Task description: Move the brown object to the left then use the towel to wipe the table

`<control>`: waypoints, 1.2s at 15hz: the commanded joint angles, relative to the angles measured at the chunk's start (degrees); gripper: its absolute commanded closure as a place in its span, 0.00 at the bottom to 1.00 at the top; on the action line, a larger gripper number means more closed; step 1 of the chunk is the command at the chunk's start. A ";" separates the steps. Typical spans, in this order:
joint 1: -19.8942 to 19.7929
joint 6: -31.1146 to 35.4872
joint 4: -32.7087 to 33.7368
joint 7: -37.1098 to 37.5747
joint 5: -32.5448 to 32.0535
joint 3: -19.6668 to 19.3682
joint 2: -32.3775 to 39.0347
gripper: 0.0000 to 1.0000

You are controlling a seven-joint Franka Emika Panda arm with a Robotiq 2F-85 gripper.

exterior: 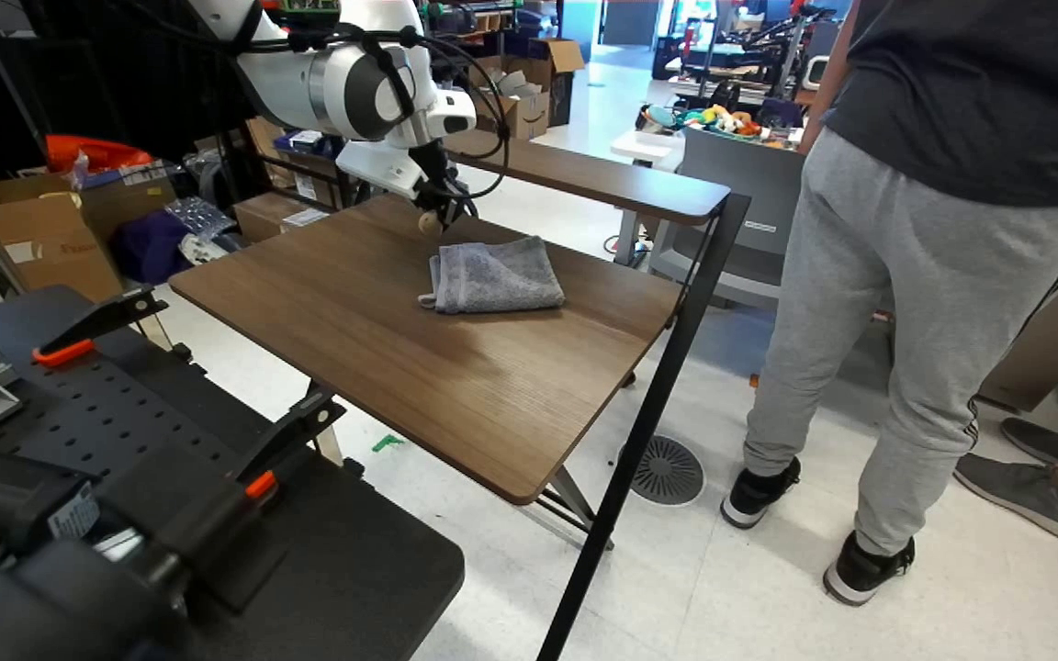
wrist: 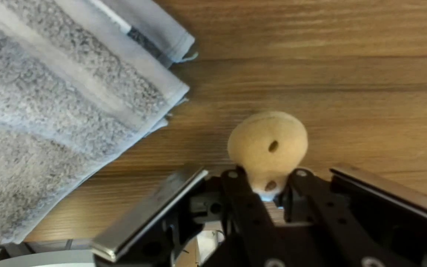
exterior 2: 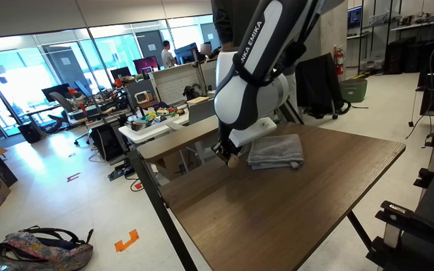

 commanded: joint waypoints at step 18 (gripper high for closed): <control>-11.32 -21.61 7.19 18.78 0.86 -15.98 1.97 0.97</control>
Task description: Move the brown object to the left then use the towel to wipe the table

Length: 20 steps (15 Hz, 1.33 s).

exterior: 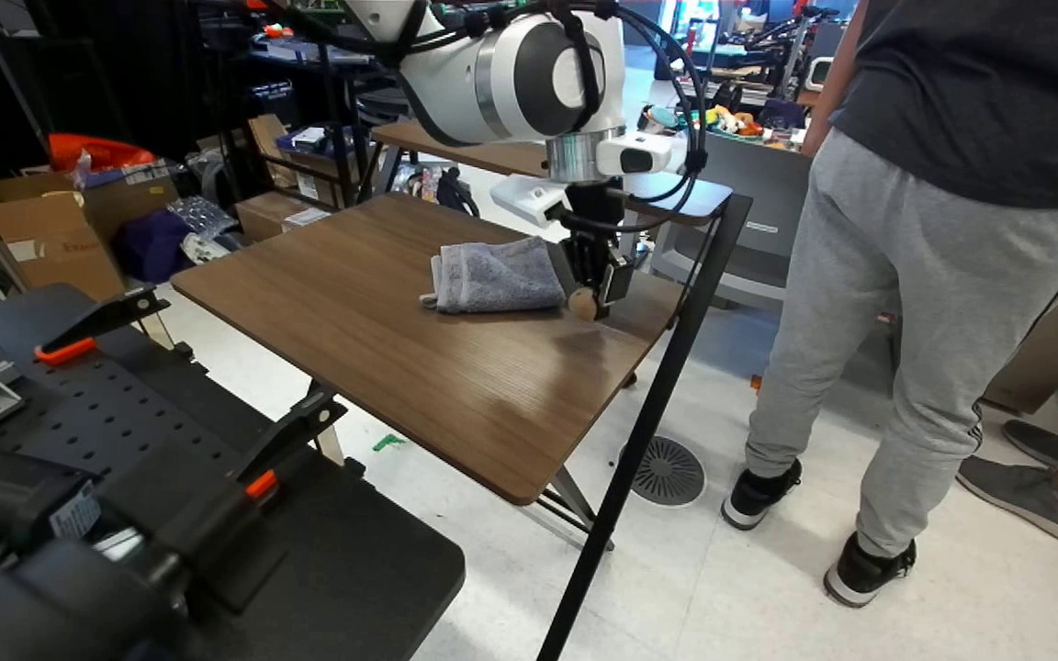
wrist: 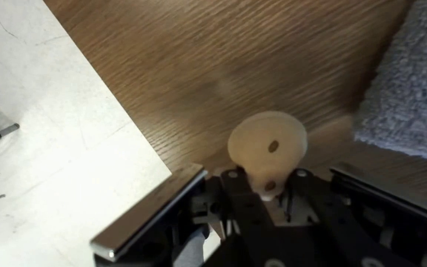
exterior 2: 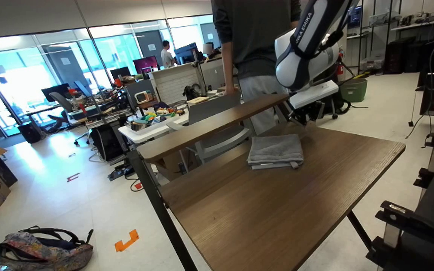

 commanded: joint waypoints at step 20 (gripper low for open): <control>-0.13 7.96 1.40 5.26 0.59 6.34 -0.93 0.00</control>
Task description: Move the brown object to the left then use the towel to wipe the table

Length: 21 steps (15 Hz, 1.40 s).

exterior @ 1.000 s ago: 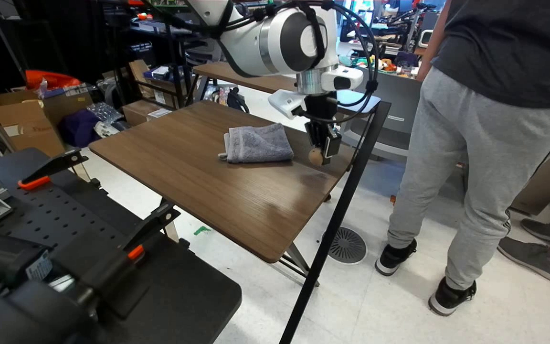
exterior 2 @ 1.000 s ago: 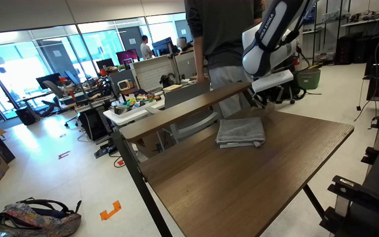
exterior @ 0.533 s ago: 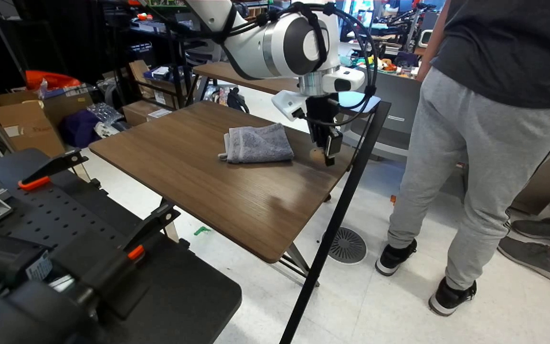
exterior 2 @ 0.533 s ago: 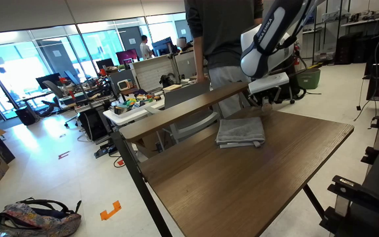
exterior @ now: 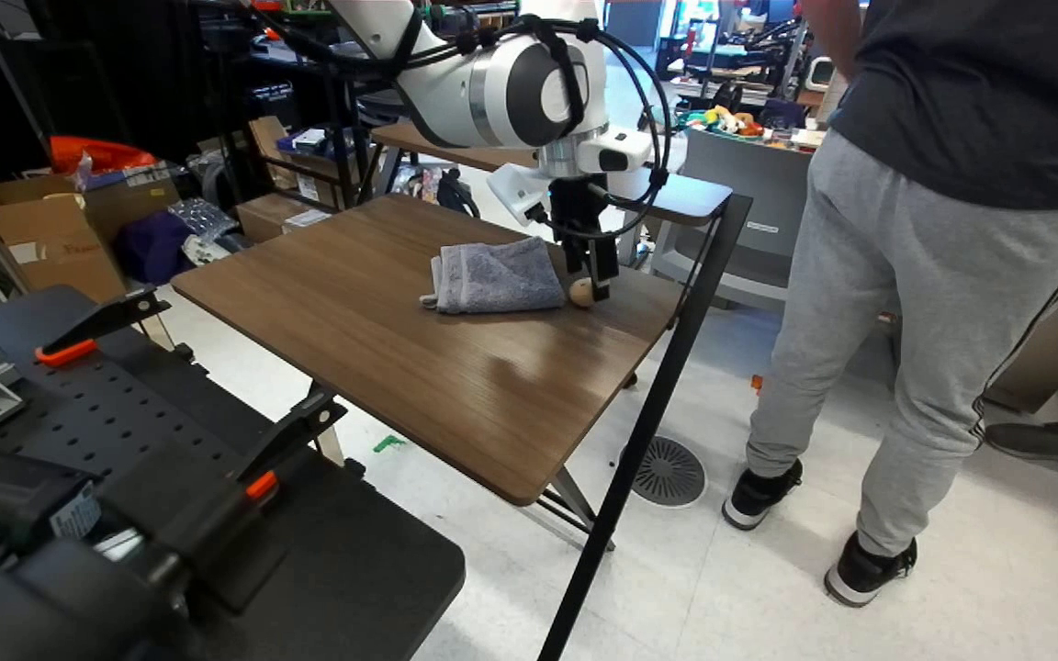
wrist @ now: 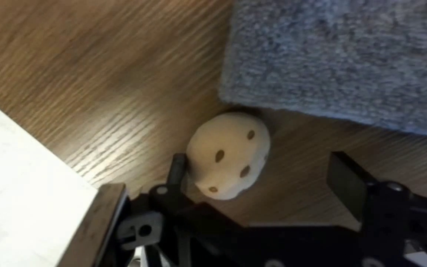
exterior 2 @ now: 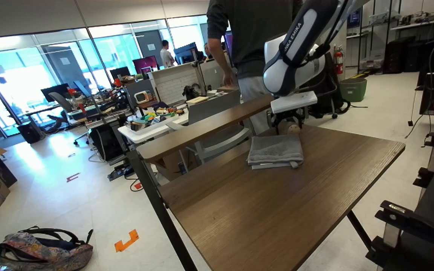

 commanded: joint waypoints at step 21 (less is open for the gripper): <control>5.04 -3.95 -9.50 -11.56 4.23 6.24 -2.31 0.00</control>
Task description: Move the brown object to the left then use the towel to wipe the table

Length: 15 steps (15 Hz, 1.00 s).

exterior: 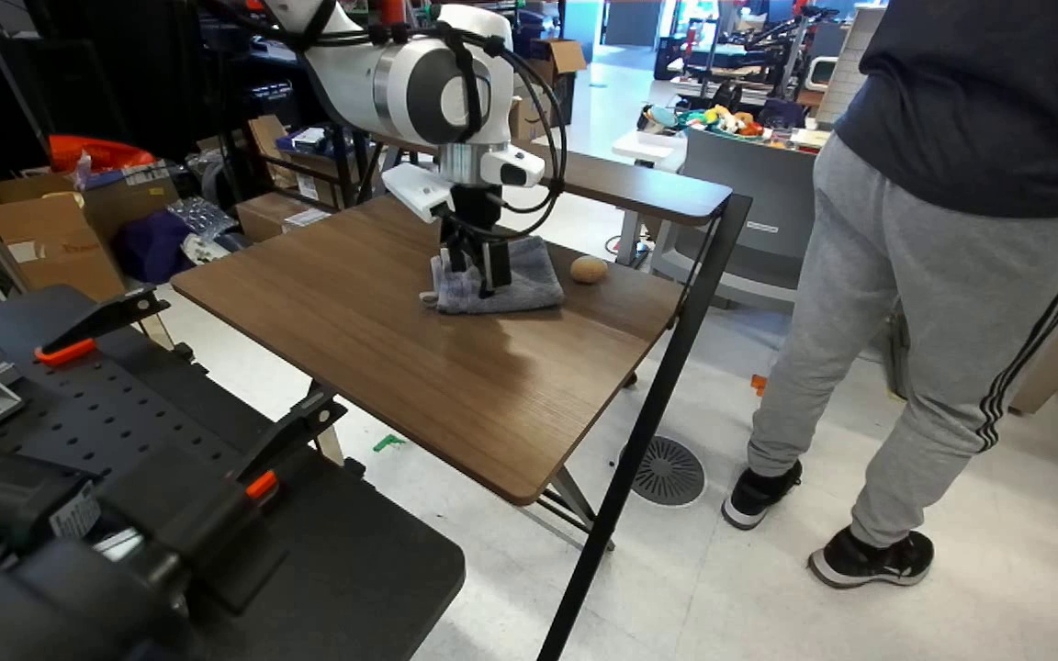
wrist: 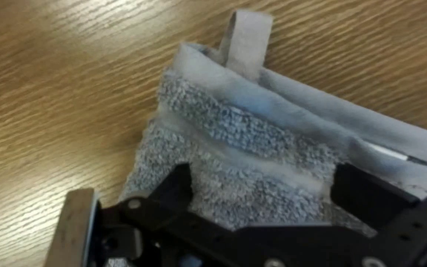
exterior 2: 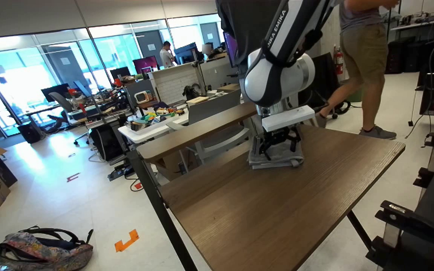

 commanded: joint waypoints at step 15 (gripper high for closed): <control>5.99 -0.06 2.81 -7.29 -0.47 4.42 4.48 0.00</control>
